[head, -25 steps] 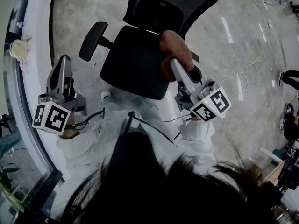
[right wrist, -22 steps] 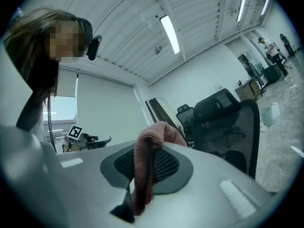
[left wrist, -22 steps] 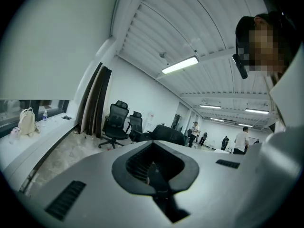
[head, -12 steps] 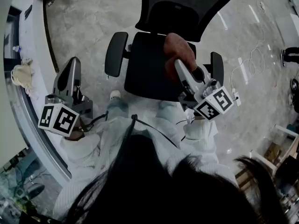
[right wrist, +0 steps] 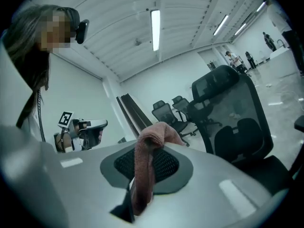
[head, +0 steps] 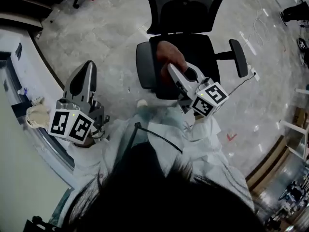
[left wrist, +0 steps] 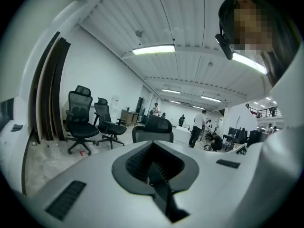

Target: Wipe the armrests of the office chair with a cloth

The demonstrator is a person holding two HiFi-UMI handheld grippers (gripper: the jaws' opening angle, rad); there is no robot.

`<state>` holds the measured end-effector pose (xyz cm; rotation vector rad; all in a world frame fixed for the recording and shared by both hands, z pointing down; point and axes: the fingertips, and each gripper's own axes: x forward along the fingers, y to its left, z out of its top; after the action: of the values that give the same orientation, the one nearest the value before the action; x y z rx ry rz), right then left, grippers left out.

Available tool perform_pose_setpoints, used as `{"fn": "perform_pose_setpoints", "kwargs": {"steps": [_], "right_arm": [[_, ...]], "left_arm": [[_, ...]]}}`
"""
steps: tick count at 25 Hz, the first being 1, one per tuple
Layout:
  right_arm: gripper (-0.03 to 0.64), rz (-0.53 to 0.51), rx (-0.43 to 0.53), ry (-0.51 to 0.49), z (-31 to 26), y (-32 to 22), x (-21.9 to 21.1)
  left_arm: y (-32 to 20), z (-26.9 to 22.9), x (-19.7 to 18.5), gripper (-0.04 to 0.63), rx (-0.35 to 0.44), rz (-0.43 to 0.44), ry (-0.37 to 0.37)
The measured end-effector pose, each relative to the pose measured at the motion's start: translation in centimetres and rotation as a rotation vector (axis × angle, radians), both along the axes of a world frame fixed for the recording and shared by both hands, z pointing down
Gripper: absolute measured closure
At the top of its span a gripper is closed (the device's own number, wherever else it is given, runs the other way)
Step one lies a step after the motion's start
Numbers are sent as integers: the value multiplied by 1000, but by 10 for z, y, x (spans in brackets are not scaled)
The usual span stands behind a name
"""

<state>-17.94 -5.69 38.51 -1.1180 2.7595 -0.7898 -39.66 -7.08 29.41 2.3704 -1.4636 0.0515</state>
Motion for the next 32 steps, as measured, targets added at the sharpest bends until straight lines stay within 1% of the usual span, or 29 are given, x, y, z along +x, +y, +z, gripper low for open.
{"fn": "perform_pose_setpoints", "kwargs": {"steps": [3,8,10,12,14,16,19,21,23,25,26,28,30,32], "right_arm": [[571,-17,-27,57,9,-12,-15],[571,-40,-58,146,27,-32,-22],[571,-36,-70,201,43,-50,-25],[571,-40,-78,279,63,-69,-29],[571,-64,-93,381,89,-90,-38],[571,-99,-127,489,116,-111,-47],[571,-138,-172,623,151,-138,-61],[571,-179,-191,717,173,-147,-70],[571,-248,-223,808,197,-145,-79],[571,-323,-269,870,220,-132,-88],[571,-348,-290,889,230,-124,-90],[571,-358,-308,909,241,-112,-92],[572,-348,-314,912,242,-104,-92],[572,-379,-318,929,240,-89,-94]], "left_arm": [[-9,-1,-7,592,-7,9,43],[-12,10,-9,592,-39,1,79],[-13,17,-14,592,-54,-4,94],[-13,27,-21,592,-69,-15,107],[-10,38,-30,592,-86,-42,117],[-8,45,-38,592,-99,-67,124],[-6,50,-41,592,-117,-78,119],[-3,55,-43,592,-130,-80,112],[0,60,-46,592,-143,-88,110],[3,64,-52,592,-153,-99,110],[4,66,-54,592,-156,-104,112],[8,68,-56,592,-159,-110,116],[11,70,-56,592,-157,-111,122],[13,71,-55,592,-153,-108,129]]}}
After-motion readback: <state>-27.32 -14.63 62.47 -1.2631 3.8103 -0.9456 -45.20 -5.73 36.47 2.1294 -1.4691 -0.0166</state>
